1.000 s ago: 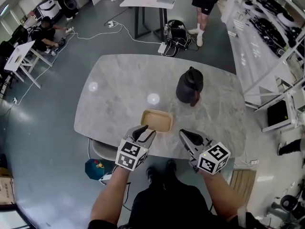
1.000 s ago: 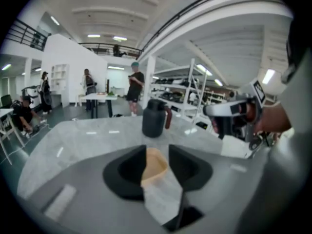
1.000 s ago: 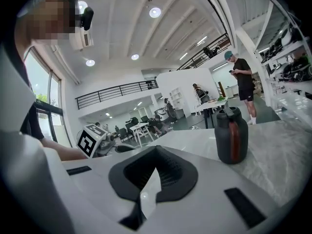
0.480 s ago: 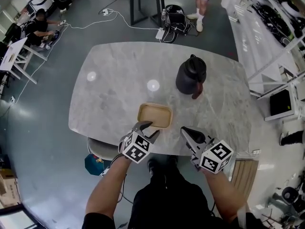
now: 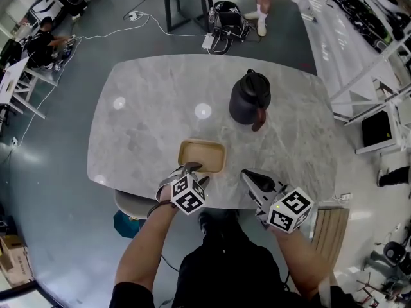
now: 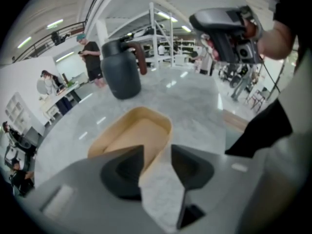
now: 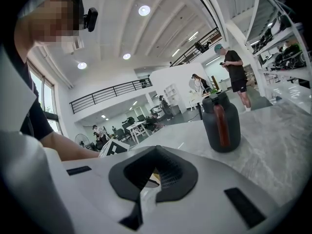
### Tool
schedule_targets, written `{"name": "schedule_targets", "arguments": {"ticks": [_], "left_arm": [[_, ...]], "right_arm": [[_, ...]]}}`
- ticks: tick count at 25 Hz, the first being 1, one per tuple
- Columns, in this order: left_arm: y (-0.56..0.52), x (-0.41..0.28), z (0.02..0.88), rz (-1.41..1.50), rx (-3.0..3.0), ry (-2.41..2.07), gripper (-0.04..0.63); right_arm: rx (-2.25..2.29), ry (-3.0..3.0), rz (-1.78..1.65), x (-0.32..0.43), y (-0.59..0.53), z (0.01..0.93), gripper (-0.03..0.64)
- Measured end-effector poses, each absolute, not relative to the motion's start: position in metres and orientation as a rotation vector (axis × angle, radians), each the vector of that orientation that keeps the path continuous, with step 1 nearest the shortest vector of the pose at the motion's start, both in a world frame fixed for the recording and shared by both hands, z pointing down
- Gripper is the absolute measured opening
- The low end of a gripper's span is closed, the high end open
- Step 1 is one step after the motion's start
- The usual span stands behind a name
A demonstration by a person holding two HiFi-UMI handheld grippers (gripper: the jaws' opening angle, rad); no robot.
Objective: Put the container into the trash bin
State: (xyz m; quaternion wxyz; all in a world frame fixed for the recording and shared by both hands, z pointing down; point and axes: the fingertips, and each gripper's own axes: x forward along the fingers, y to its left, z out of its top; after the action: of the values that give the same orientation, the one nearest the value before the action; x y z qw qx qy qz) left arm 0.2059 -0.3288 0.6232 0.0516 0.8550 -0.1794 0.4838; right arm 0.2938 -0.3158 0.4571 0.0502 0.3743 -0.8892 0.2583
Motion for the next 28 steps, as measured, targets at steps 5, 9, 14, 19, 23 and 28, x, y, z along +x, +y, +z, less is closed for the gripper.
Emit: {"name": "schedule_targets", "arguments": {"ticks": [5, 9, 14, 19, 23, 28], "left_arm": [[-0.327, 0.206, 0.637, 1.633, 2.574, -0.492, 0.156], [-0.330, 0.206, 0.641, 1.691, 2.547, -0.483, 0.091], [-0.332, 0.211, 0.633, 1.657, 2.540, -0.508, 0.031], [-0.338, 0.210, 0.600, 1.550, 2.539, -0.605, 0.028], [-0.344, 0.203, 0.565, 1.439, 2.541, -0.732, 0.028], [-0.342, 0.185, 0.521, 1.277, 2.499, -0.895, 0.028]], "right_arm": [[1.142, -2.717, 0.778, 0.297, -0.321, 0.452, -0.008], [1.146, -2.721, 0.785, 0.303, -0.324, 0.450, -0.008], [1.136, -2.740, 0.767, 0.308, -0.329, 0.445, -0.008], [1.097, -2.779, 0.727, 0.304, -0.335, 0.425, -0.008], [1.046, -2.832, 0.687, 0.293, -0.340, 0.408, -0.008], [0.933, -2.900, 0.655, 0.273, -0.340, 0.391, -0.008]]}}
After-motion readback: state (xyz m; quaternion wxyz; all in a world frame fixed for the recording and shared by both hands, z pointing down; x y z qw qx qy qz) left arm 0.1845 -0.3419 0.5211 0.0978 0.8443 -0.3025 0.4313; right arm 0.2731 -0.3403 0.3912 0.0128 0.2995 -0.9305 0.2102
